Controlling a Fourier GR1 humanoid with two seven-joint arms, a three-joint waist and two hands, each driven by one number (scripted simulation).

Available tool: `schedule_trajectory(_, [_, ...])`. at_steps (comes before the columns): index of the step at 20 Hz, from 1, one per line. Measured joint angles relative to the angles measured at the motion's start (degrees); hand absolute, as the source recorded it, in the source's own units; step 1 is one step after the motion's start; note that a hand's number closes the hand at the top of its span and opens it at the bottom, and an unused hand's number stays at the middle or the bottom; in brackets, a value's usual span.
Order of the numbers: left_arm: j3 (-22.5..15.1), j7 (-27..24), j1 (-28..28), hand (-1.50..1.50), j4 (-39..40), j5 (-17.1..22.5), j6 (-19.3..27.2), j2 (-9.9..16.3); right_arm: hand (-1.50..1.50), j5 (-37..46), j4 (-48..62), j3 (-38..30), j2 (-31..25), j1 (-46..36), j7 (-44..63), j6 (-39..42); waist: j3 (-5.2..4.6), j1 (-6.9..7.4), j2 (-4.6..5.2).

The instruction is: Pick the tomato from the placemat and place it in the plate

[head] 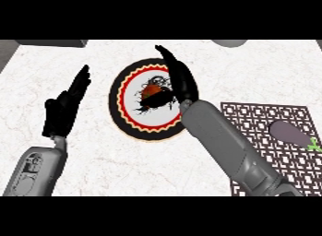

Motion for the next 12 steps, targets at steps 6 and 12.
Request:
schedule_trajectory(6, [1.28, 0.15, 1.87, 0.0, -0.58, 0.2, 0.33, 0.34, -1.5, -4.18, -2.4, -7.53, -3.44, 3.02, -3.89, -0.1, -0.04, -2.4, -0.59])
schedule_trajectory(12, [1.35, 0.78, 2.98, 0.0, -1.88, -0.29, 0.48, -0.12, -1.5, -7.53, -5.29, -13.48, -10.74, 7.67, -7.95, 6.83, -0.05, -3.08, -0.75])
